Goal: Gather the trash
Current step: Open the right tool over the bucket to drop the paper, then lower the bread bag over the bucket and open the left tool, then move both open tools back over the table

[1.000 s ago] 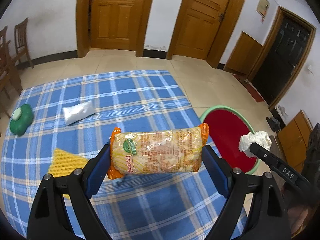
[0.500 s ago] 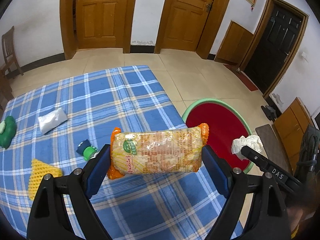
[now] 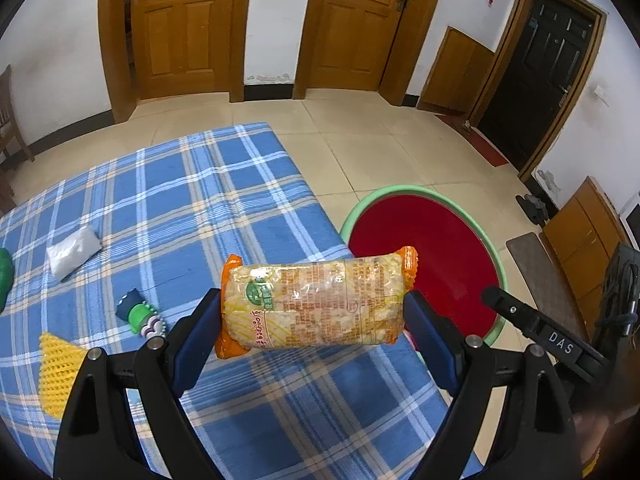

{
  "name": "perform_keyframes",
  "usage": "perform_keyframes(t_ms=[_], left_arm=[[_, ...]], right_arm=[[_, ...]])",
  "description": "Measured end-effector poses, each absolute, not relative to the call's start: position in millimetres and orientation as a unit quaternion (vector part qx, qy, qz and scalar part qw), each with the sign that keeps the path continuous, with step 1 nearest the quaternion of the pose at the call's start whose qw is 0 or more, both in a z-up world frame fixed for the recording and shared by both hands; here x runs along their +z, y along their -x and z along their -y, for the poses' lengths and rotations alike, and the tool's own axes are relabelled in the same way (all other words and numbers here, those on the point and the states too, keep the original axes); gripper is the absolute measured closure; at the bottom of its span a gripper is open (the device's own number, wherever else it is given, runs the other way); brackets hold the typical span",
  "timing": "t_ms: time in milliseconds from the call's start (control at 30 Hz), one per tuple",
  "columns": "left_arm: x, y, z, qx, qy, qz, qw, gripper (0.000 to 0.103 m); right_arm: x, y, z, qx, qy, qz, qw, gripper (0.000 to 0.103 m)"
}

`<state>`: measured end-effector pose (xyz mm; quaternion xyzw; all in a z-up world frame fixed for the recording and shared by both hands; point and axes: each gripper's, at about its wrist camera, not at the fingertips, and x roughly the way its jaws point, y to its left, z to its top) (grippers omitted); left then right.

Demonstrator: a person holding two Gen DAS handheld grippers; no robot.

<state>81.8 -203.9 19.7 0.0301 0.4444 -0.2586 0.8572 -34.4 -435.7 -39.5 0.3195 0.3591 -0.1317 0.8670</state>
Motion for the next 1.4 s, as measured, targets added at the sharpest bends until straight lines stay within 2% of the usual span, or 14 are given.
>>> perform_keyframes(t_ms=[500,800,1400], left_arm=[[9,-76,265,-0.320,-0.080,-0.413,0.849,0.014],[-2,-85,297,-0.320,-0.098,-0.426,0.840,0.013],[9,-84,286,-0.318,-0.077,-0.423,0.845,0.013]], right_arm=[[-21,59,459,-0.179,-0.321,-0.319,0.873,0.041],[-23,67,475,-0.193,-0.336,-0.313,0.867,0.041],[-23,66,470,-0.179,-0.339,-0.315,0.868,0.040]])
